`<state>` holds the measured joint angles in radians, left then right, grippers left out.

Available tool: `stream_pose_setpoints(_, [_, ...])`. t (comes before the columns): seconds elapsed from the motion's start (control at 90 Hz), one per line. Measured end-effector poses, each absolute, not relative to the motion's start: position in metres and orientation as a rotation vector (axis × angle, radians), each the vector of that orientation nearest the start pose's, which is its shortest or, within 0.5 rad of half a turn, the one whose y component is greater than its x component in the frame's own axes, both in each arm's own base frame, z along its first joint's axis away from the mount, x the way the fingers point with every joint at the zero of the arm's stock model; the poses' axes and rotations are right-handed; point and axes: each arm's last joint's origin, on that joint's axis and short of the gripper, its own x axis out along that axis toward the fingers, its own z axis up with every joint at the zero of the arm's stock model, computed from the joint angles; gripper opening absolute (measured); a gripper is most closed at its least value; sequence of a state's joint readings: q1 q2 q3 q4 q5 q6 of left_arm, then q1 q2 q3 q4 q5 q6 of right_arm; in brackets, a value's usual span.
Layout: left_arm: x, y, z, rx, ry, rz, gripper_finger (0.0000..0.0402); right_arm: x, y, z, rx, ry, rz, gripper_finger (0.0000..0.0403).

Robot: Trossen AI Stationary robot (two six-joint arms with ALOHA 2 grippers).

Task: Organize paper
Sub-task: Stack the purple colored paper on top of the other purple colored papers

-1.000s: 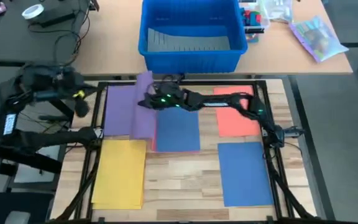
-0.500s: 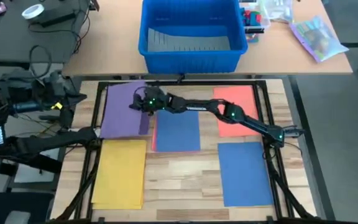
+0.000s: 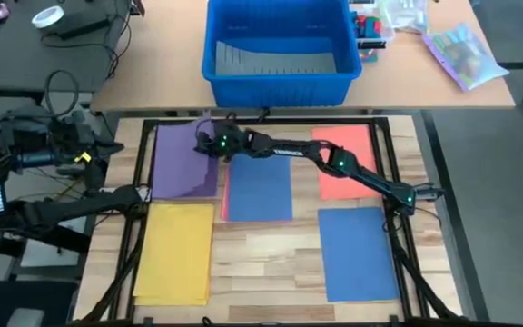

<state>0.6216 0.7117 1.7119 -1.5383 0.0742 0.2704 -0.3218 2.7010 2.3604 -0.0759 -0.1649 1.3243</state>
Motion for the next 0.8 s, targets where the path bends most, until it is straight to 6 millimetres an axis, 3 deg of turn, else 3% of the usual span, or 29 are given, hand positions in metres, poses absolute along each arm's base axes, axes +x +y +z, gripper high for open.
stream_pose_setpoints(0.178, [-0.010, -0.010, 0.465, 0.070, 0.580, 0.460, 0.0000, 0.566, -0.184, 0.139, 1.409, 0.333, -0.418, 0.0068])
stream_pose_setpoints(0.4, [-0.010, -0.009, 0.465, 0.063, 0.590, 0.467, 0.0000, 0.567, -0.176, 0.157, 1.298, 0.323, -0.385, 0.0065])
stream_pose_setpoints(0.6, [-0.006, -0.007, 0.463, 0.051, 0.623, 0.460, 0.0000, 0.559, -0.187, 0.151, 1.303, 0.380, -0.458, 0.0065])
stream_pose_setpoints(0.8, [0.001, -0.002, 0.455, 0.037, 0.669, 0.450, 0.0000, 0.559, -0.185, 0.156, 1.259, 0.380, -0.452, 0.0065])
